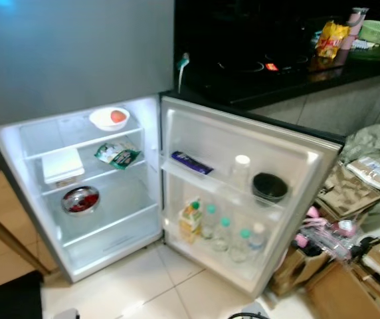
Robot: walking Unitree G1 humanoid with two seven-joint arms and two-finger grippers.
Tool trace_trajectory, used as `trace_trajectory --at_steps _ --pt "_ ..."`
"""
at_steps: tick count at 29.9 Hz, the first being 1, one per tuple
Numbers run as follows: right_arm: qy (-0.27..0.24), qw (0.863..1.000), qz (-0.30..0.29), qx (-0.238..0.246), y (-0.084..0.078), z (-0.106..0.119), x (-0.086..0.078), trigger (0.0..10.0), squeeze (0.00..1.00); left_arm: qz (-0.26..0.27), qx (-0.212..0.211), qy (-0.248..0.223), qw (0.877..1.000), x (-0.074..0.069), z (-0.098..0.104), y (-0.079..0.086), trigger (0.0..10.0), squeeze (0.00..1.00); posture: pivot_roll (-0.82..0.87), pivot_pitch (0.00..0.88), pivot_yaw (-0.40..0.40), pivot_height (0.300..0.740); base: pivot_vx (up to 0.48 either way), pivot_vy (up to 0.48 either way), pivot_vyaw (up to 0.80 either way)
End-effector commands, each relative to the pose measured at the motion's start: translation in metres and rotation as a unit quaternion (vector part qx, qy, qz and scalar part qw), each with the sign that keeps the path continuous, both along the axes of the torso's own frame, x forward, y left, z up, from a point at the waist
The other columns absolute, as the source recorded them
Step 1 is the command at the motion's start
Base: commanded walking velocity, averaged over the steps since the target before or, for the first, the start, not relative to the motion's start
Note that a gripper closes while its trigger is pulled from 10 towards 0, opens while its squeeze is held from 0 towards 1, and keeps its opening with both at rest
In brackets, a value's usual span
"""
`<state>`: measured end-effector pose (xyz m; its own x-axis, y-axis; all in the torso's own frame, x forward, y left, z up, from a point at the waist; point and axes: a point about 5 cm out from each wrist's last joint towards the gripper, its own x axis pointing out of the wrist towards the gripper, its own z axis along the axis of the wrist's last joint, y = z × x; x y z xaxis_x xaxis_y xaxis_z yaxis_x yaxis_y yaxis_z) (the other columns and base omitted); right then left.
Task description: Restocking fridge
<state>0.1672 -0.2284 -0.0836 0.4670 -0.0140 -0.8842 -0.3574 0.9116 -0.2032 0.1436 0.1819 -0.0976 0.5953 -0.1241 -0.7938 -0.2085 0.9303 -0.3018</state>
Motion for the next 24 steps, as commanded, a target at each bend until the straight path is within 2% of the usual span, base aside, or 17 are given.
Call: trace_trajectory --at_steps 1,15,19,24 --pt "-0.011 1.000 -0.001 0.009 0.0024 0.0015 0.0040 10.0 0.00 0.010 0.008 0.006 1.000 -0.0032 -0.0009 0.0044 10.0 0.00 -0.11 0.000 -0.035 0.740 0.000 0.000 0.00" --pt "-0.004 1.000 0.000 0.011 0.0047 -0.0009 -0.0003 10.0 0.00 0.003 0.017 0.004 1.000 -0.0022 -0.0001 0.0078 10.0 0.00 -0.10 0.000 -0.025 0.740 0.000 0.000 0.00" --pt "-0.003 1.000 -0.001 0.011 0.0045 -0.0015 -0.0016 10.0 0.00 -0.019 0.004 0.007 1.000 -0.0039 -0.0010 0.0031 10.0 0.00 -0.10 0.000 -0.024 0.740 0.000 -0.472 0.00" --pt "-0.003 1.000 -0.001 0.012 0.0052 -0.0016 -0.0017 10.0 0.00 -0.010 0.002 0.013 1.000 -0.0061 -0.0021 0.0027 10.0 0.00 -0.10 0.000 -0.023 0.740 0.000 -0.469 0.00"
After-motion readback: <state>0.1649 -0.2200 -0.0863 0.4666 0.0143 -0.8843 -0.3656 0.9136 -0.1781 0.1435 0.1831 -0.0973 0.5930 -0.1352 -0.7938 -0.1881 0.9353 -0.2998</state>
